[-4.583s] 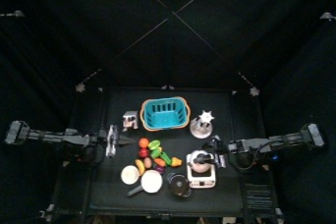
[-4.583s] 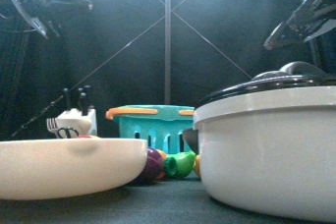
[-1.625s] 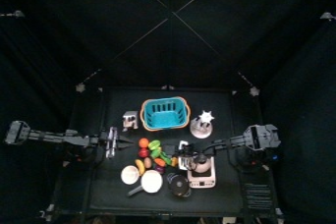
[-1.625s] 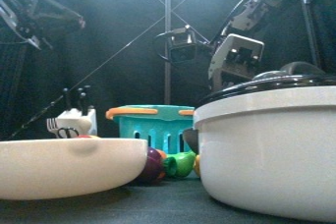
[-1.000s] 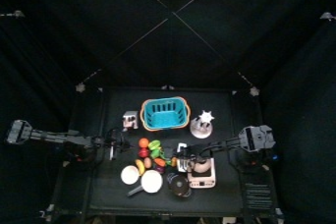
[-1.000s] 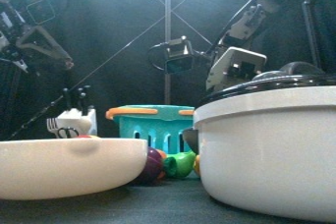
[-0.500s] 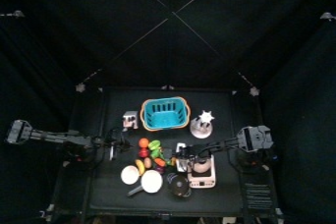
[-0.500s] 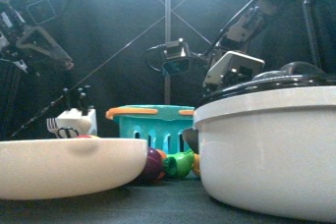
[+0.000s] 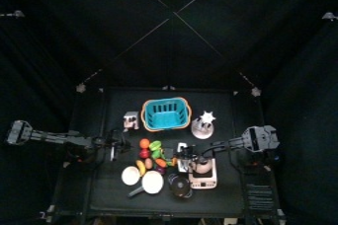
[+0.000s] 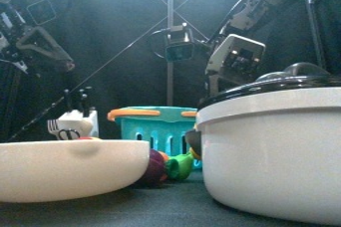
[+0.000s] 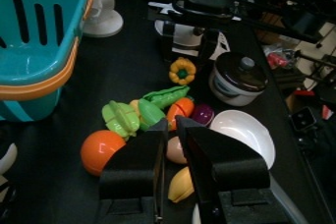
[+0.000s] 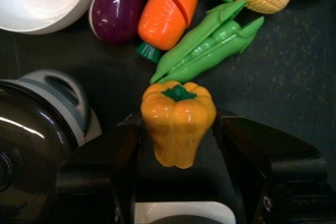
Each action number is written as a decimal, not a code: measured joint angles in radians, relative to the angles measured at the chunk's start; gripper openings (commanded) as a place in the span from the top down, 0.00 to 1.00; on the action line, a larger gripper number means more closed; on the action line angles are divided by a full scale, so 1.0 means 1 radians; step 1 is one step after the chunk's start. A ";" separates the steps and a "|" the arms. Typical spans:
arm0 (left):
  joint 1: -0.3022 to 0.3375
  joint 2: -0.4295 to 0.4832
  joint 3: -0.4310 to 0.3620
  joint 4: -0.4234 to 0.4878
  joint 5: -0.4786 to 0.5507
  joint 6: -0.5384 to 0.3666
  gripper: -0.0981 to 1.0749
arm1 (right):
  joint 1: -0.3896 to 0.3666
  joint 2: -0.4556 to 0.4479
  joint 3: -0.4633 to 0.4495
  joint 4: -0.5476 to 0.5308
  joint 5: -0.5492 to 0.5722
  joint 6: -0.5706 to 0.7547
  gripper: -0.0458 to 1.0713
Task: Grab squash
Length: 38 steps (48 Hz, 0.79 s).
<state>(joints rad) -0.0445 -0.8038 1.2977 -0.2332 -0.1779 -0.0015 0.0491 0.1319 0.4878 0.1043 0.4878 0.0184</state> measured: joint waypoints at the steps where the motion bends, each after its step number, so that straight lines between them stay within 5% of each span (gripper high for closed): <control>1: 0.000 0.000 0.000 0.000 0.000 -0.002 0.41 | -0.002 -0.002 0.002 -0.002 0.000 0.000 0.41; 38: 0.003 0.000 0.000 -0.002 0.000 0.000 0.41 | -0.002 -0.026 0.005 -0.003 0.000 0.000 0.41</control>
